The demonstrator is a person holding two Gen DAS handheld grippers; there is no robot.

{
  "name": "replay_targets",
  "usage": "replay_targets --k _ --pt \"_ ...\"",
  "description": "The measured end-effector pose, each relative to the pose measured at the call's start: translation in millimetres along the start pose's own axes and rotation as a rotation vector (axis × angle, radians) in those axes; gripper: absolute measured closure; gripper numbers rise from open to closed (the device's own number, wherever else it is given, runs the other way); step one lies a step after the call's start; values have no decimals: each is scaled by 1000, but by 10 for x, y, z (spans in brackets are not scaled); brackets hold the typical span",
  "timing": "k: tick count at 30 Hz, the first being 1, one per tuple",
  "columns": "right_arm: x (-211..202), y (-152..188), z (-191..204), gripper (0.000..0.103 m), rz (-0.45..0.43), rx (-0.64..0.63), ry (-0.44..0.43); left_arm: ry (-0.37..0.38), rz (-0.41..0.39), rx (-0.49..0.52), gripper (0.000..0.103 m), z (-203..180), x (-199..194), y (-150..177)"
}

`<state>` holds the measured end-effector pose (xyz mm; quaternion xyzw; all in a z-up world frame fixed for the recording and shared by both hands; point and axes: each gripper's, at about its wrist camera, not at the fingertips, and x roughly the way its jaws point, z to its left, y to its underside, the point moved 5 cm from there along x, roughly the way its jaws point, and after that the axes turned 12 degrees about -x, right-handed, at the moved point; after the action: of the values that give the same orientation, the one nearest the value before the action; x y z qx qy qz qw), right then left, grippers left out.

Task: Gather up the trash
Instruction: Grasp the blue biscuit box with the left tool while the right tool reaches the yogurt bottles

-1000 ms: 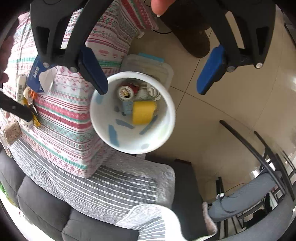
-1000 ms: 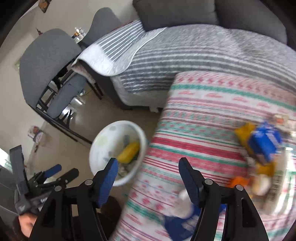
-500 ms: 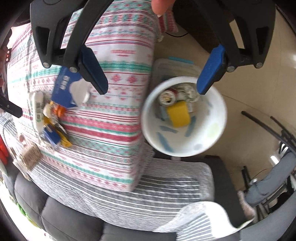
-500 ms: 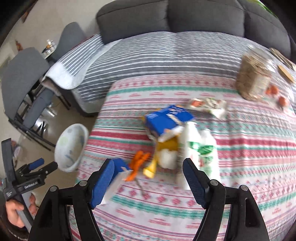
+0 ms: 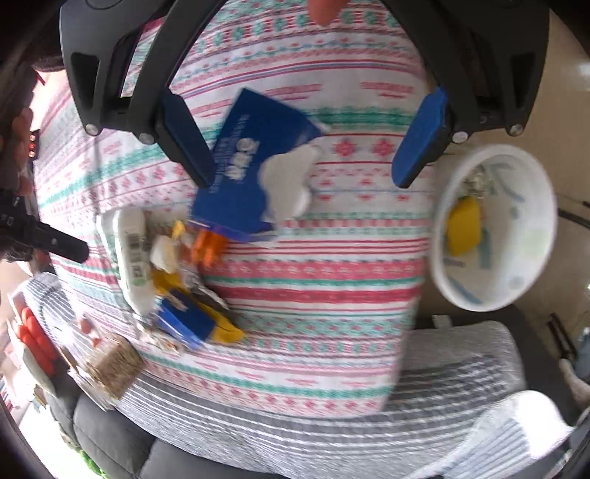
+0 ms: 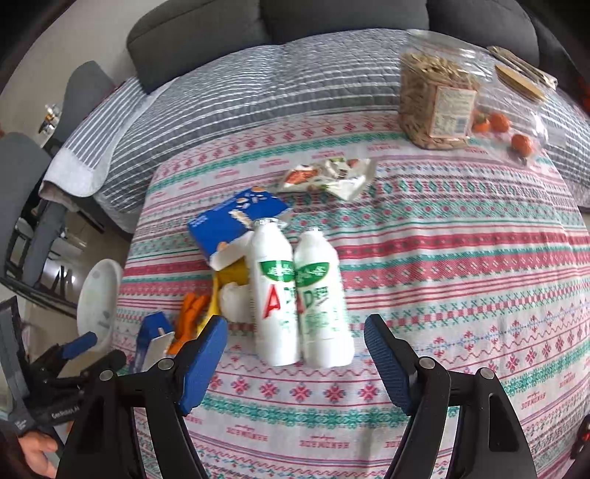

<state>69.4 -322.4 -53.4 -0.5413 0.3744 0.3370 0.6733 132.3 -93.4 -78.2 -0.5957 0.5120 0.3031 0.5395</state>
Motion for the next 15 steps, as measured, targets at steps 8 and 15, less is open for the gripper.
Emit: replay_targets --k 8,15 --pt "67 55 -205 25 30 40 9 77 108 51 33 -294 184 129" --pt "52 80 -348 25 33 53 16 75 112 84 59 -372 209 143"
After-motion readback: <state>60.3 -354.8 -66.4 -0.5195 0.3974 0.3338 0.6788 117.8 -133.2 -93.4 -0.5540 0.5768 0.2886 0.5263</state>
